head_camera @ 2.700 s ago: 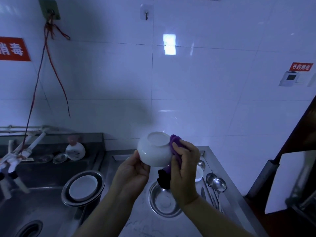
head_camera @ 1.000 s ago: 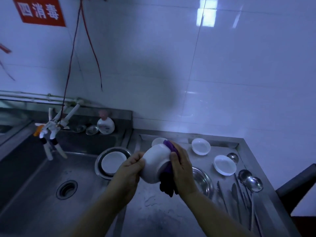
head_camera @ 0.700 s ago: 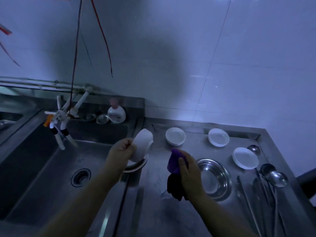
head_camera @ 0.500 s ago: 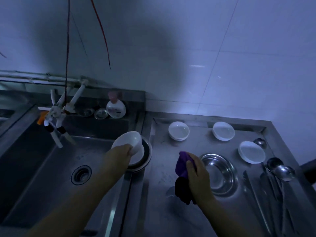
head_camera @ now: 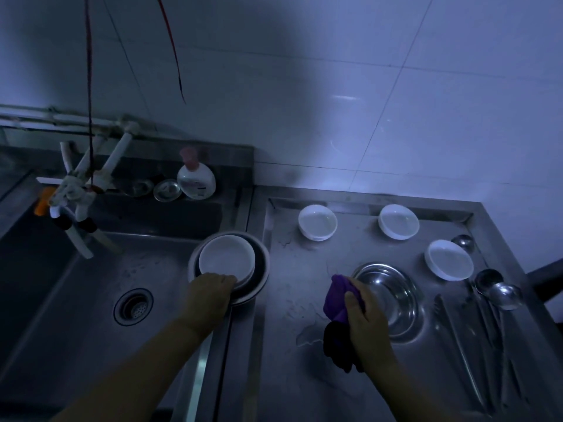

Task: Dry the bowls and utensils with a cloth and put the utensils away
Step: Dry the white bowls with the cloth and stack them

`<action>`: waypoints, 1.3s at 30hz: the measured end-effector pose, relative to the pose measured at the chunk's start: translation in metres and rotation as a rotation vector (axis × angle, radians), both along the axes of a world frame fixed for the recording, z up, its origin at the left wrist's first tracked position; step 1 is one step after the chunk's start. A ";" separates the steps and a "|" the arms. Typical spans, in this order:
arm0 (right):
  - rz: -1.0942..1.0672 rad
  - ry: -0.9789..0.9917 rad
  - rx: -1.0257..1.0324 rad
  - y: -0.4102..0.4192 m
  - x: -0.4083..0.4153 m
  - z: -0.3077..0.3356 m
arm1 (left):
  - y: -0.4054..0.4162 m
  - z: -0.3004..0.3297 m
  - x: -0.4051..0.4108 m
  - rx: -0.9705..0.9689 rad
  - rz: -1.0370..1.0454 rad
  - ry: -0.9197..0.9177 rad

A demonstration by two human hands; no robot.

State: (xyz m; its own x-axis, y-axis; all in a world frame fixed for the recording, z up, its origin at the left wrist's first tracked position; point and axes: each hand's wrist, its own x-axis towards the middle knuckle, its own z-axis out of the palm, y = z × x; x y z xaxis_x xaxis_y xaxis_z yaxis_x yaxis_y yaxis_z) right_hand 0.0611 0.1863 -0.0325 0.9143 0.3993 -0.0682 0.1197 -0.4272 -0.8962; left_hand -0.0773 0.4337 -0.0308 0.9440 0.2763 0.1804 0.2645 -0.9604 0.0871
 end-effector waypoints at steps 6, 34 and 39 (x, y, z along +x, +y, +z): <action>-0.010 0.001 0.005 -0.003 0.000 0.005 | 0.001 -0.009 0.001 -0.018 -0.012 0.000; 0.046 0.056 0.016 -0.093 0.155 -0.041 | -0.065 -0.101 0.300 -1.535 1.087 -0.290; 0.103 0.075 0.015 -0.110 0.173 -0.046 | -0.070 -0.104 0.302 -1.526 1.152 -0.299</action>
State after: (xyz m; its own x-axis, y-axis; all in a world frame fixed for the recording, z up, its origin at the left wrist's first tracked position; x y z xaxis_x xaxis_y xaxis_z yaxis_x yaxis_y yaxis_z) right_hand 0.2342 0.0762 -0.0787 0.8609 0.4922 -0.1288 0.0942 -0.4030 -0.9103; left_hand 0.2244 0.3637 -0.1351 0.2108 0.7019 -0.6804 0.4358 0.5556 0.7081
